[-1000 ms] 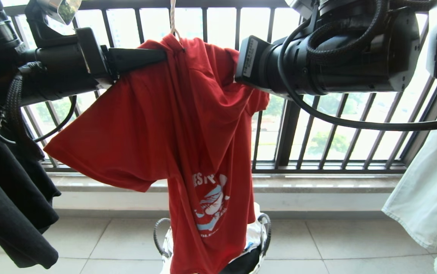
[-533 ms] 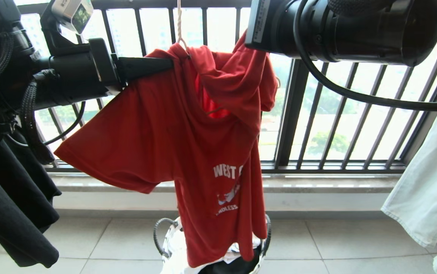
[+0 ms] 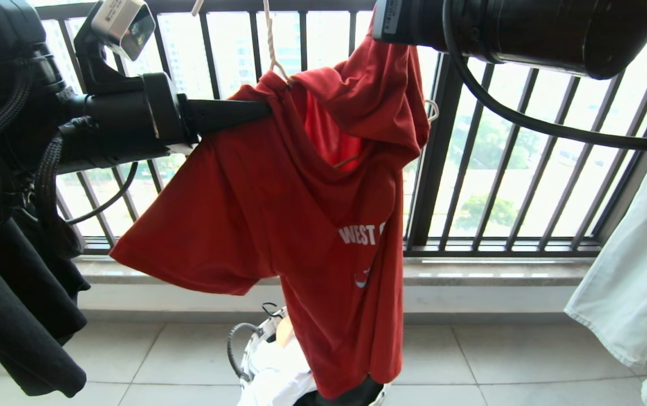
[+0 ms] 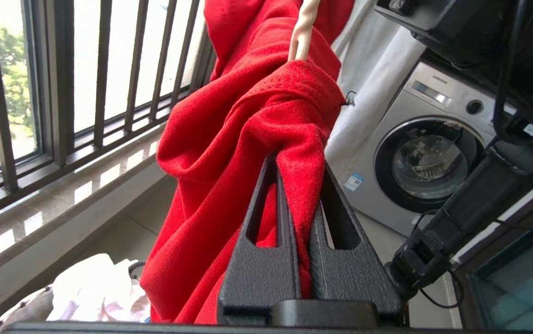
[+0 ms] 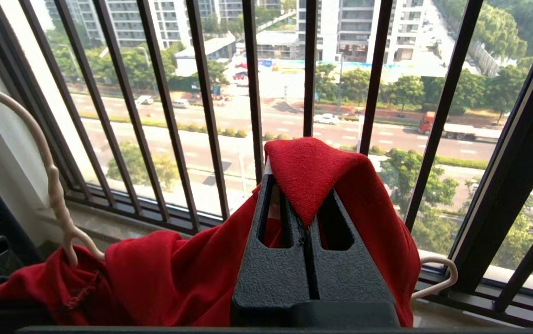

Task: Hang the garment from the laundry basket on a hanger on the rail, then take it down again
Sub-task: Hang the clothes on the clothes rack

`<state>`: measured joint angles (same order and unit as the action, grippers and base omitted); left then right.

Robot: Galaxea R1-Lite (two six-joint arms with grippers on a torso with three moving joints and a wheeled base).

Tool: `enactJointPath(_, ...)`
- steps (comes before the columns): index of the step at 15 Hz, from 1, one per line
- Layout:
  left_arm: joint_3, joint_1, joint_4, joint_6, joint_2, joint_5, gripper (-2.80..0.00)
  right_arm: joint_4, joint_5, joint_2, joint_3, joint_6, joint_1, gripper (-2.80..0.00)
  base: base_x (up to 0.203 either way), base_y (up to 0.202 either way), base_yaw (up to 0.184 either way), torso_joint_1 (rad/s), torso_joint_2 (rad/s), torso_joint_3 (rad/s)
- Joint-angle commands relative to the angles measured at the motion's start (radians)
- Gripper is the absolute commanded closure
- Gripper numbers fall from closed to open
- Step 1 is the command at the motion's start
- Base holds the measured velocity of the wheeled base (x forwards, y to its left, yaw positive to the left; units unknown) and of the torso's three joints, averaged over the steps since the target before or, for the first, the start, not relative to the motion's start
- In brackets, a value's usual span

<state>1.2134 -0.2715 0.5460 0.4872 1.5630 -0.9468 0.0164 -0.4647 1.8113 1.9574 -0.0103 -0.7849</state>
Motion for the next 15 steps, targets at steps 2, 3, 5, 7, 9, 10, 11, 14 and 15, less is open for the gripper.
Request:
enactJointPath(2,-0.022,-0.007,0.002,0.002,-0.021,-0.049,0.00,0.025,-0.002,0.006,0.005,0.003,0.021,0.00,0.000,0.000,0.000,0.000,0.00,0.000)
enactJointPath(3,-0.025,-0.025,0.002,0.002,-0.019,-0.051,0.00,0.025,-0.002,0.008,0.005,0.003,0.021,0.00,0.000,0.000,0.000,0.000,0.00,0.000)
enactJointPath(5,-0.026,-0.038,0.009,0.001,-0.020,-0.046,0.00,0.023,-0.004,0.008,-0.003,0.001,0.019,0.00,0.000,0.000,0.000,0.000,0.00,0.000)
enactJointPath(7,-0.025,-0.037,0.014,0.001,-0.024,-0.019,0.00,0.017,-0.012,0.017,-0.015,-0.003,0.012,0.00,0.000,0.000,0.000,0.000,0.00,0.000)
enactJointPath(9,-0.023,-0.037,0.015,0.001,-0.030,0.016,0.00,0.017,-0.030,0.021,-0.036,-0.004,-0.023,0.00,0.000,0.000,0.000,0.000,0.00,0.000)
enactJointPath(10,-0.022,-0.033,0.015,0.001,-0.032,0.024,0.00,0.017,-0.036,0.022,-0.044,-0.004,-0.042,-2.80,0.000,0.000,0.000,0.000,0.00,0.000)
enactJointPath(11,-0.020,-0.027,0.015,-0.001,-0.034,0.033,0.00,0.017,-0.037,0.022,-0.045,-0.003,-0.055,-2.80,0.000,0.000,0.000,0.000,0.00,0.000)
enactJointPath(14,-0.006,0.004,0.016,-0.001,-0.040,0.046,0.00,0.013,-0.060,0.016,-0.049,-0.004,-0.060,-2.80,0.000,0.000,0.000,0.000,0.00,0.000)
enactJointPath(15,-0.002,0.014,0.015,-0.001,-0.040,0.046,0.00,0.004,-0.078,0.013,-0.049,-0.004,-0.060,-2.80,0.000,0.000,0.000,0.000,0.00,0.000)
